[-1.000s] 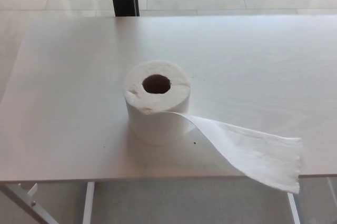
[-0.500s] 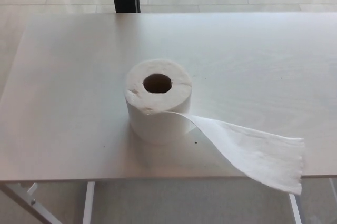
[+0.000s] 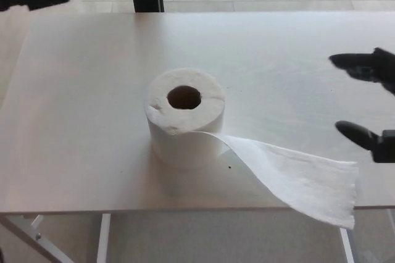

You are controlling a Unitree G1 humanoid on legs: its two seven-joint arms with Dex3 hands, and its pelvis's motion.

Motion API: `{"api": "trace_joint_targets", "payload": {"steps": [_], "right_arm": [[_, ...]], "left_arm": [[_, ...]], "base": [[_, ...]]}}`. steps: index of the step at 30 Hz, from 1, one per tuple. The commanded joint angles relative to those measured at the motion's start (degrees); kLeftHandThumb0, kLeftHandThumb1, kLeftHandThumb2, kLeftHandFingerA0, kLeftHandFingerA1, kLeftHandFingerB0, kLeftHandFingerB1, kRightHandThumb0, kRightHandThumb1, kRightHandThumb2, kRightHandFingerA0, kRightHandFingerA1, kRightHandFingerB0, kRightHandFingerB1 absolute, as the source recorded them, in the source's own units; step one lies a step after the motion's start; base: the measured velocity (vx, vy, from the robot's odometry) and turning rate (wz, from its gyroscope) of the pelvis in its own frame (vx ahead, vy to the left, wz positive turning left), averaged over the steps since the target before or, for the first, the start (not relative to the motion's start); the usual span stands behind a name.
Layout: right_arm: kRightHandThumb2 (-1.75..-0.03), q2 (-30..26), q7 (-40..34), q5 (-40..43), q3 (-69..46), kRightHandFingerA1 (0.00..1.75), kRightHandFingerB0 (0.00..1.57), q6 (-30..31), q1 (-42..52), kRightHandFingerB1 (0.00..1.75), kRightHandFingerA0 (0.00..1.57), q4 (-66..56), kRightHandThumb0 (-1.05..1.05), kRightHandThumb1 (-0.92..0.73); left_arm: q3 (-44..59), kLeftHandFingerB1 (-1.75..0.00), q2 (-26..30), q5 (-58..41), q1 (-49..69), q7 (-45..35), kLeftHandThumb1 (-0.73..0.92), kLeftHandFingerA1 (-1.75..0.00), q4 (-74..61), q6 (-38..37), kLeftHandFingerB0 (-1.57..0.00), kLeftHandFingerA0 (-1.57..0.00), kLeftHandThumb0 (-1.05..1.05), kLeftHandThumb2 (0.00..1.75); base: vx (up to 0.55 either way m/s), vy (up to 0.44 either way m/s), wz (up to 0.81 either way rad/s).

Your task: A toilet paper roll is kept in the middle of the desk infront of the robot. The robot places its left hand on the top of the toilet paper roll to hold it still and uses its right hand to tear off a piece of toilet paper from it and hands the paper to a person

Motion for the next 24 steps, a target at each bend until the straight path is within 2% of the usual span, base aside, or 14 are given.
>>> {"api": "trace_joint_targets", "payload": {"steps": [1, 5, 7, 8, 11, 13, 15, 20, 21, 23, 24], "right_arm": [[-0.57, 0.97, -1.22, -17.43, 10.97, 0.59, 0.52, 7.72, -2.06, 0.46, 0.33, -1.08, -0.50, -0.59], [-0.57, 0.77, -1.23, -17.90, 11.79, 0.57, 0.49, 9.28, -1.85, 0.45, 0.34, -0.39, -0.47, -0.62], [-0.57, 0.96, -1.78, -18.19, 12.10, 0.57, 0.50, 9.58, -1.20, 0.45, 0.35, -0.68, -0.46, -0.62], [-0.57, 1.51, -2.42, -18.05, 12.28, 0.60, 0.51, 9.42, -0.62, 0.46, 0.36, -0.45, -0.45, -0.61], [-0.57, 1.78, -3.57, -18.91, 12.63, 0.60, 0.54, 9.03, -0.32, 0.47, 0.40, -0.25, -0.45, -0.59], [-0.57, 2.72, -4.90, -18.89, 12.85, 0.63, 0.54, 8.32, 0.13, 0.48, 0.40, 0.35, -0.46, -0.59], [-0.57, 3.05, -5.16, -18.68, 12.96, 0.66, 0.56, 8.18, 0.48, 0.50, 0.41, 0.15, -0.47, -0.59], [-0.58, 3.33, -4.82, -18.99, 12.99, 0.64, 0.58, 9.27, 1.47, 0.51, 0.41, -1.39, -0.45, -0.60], [-0.58, 3.50, -5.06, -19.56, 13.18, 0.65, 0.59, 9.57, 1.91, 0.51, 0.41, -1.85, -0.45, -0.59], [-0.58, 3.78, -5.23, -20.06, 13.23, 0.65, 0.59, 10.00, 1.80, 0.51, 0.41, -2.14, -0.45, -0.59], [-0.58, 4.07, -5.19, -20.08, 13.37, 0.65, 0.59, 10.37, 2.05, 0.52, 0.41, -2.33, -0.44, -0.61]], "left_arm": [[-15.81, -0.44, -3.35, 23.80, -6.69, 3.30, 0.77, -0.53, -1.96, 4.95, -0.45, -0.45, -0.52, 0.63], [-18.66, -0.46, -4.26, 26.26, -7.79, 5.28, 0.76, -0.57, 0.78, 3.10, -0.47, -0.45, -0.52, 0.62], [-19.84, -0.44, -4.61, 26.83, -6.77, 4.64, 0.76, -0.53, 0.14, 4.80, -0.46, -0.45, -0.51, 0.63], [-22.09, -0.43, -4.33, 29.12, -5.81, 3.63, 0.75, -0.54, 0.19, 5.79, -0.40, -0.40, -0.53, 0.63], [-23.84, -0.40, -4.43, 29.97, -5.02, 1.94, 0.78, -0.50, 0.18, 7.71, -0.39, -0.34, -0.55, 0.63], [-26.51, -0.40, -4.87, 32.56, -3.96, 2.55, 0.78, -0.48, 2.13, 8.91, -0.39, -0.35, -0.56, 0.63], [-27.43, -0.42, -5.63, 32.88, -2.68, 4.36, 0.76, -0.52, 3.48, 9.24, -0.38, -0.35, -0.55, 0.62], [-29.05, -0.40, -6.27, 32.87, -0.62, 3.34, 0.77, -0.45, 4.00, 12.38, -0.35, -0.32, -0.53, 0.63], [-29.67, -0.53, -6.97, 33.35, -0.17, 3.62, 0.61, -0.54, 4.72, 13.62, -0.31, -0.23, -0.61, 0.96], [-29.90, -0.53, -7.25, 33.62, -0.39, 3.72, 0.61, -0.54, 5.21, 14.20, -0.31, -0.23, -0.61, 0.96], [-30.12, -0.41, -7.78, 33.74, 0.15, 4.84, 0.77, -0.47, 5.74, 14.09, -0.36, -0.30, -0.51, 0.62]], "base": [[0.00, 0.000, 0.00], [0.00, 0.000, 0.00], [0.00, 0.000, 0.00], [0.00, 0.000, 0.00], [0.00, 0.000, 0.00], [0.00, 0.000, 0.00], [0.00, 0.000, 0.00], [0.00, 0.000, 0.00], [0.00, 0.000, 0.00], [0.00, 0.000, 0.00], [0.00, 0.000, 0.00]]}}
